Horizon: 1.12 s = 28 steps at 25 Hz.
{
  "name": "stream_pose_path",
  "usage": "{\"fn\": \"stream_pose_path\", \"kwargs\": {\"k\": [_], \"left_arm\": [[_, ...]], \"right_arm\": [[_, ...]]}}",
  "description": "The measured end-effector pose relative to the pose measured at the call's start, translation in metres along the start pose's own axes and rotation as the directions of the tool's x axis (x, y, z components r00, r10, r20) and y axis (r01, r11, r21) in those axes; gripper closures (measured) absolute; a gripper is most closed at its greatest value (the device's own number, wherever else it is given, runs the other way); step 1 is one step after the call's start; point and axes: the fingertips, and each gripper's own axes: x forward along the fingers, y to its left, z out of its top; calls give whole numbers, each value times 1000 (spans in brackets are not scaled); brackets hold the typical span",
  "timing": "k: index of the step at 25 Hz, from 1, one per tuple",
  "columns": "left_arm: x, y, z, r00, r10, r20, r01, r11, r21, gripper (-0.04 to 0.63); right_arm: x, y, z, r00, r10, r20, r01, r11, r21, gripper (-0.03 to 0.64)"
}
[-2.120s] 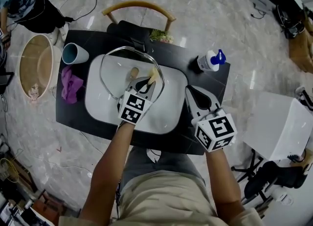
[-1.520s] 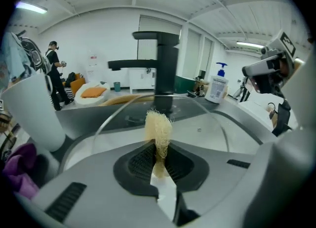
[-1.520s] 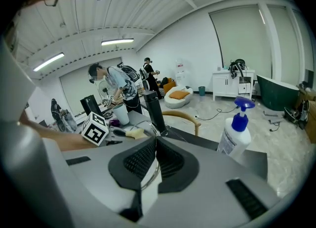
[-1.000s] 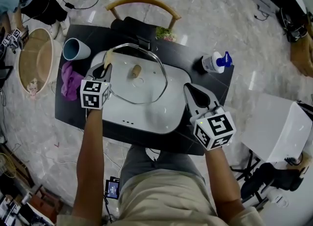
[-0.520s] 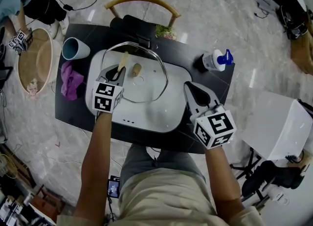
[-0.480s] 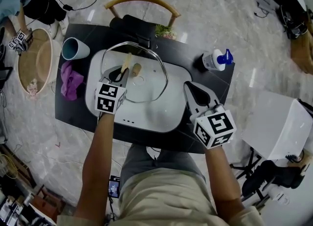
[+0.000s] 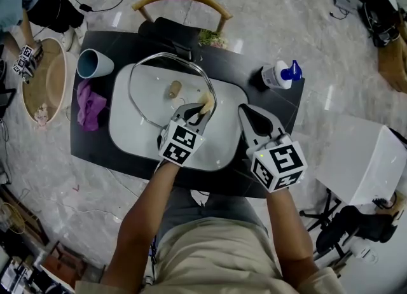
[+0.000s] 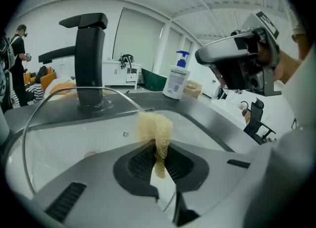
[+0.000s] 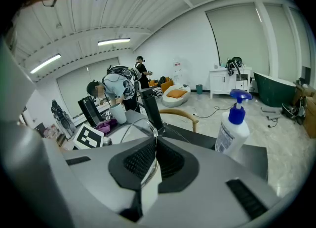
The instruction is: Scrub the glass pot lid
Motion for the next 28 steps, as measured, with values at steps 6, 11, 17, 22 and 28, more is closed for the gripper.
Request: {"fn": "stream_pose_path", "kwargs": {"k": [6,11,17,22,28], "left_arm": [[-1,-3,0,1000,-2,6,2,1000,-23,555],[-3,-3,1,1000,-1,11,2,1000,-23,555],[-7,3,-2,1000,1,11,-1,1000,-16,555],[-17,22,-14,1000,28,-5,-28,999,-20,555],[-51,91,-49,987,152,-58,-156,984,-86,555]], "right_arm": [[0,1,-1,1000,3,-1,-3,1000,0,592],[-1,2,-3,1000,5,-4,-5,1000,0,592],[2,4,-3,1000,5,-5,-5,1000,-1,592],[6,7,-4,1000,9,-10,-9,1000,-1,592],[11,9,-6,1000,16,-20,-16,1000,-3,592]]}}
